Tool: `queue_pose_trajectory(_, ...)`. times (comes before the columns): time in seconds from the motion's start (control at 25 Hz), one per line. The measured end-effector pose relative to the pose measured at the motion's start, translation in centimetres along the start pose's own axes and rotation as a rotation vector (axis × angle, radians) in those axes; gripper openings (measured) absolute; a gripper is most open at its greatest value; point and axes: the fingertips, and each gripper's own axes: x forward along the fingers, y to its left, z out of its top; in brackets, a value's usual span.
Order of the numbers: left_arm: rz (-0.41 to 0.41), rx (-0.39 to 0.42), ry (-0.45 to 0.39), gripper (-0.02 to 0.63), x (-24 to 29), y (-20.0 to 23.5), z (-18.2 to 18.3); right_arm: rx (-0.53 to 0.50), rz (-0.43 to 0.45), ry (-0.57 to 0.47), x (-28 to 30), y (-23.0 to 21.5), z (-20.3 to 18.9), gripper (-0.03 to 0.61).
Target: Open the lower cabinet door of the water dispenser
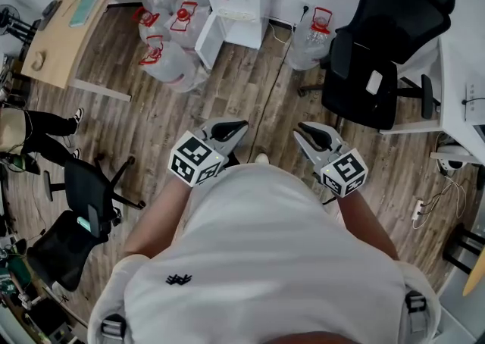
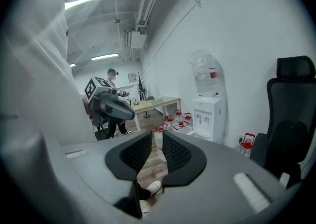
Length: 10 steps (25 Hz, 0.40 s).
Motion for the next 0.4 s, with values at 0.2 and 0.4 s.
queue_pose_trajectory(0.2,0.009,-0.018,-0.012,0.057,-0.7,2.6,0.0,-0.006,0.01,0.008,2.6,-0.4,0.8,0.071)
queue_pose_trajectory(0.4,0.026,-0.036,-0.024,0.057,-2.3,6.4,-0.4,-0.019,0.022,0.017,6.7,-0.3,1.8,0.071)
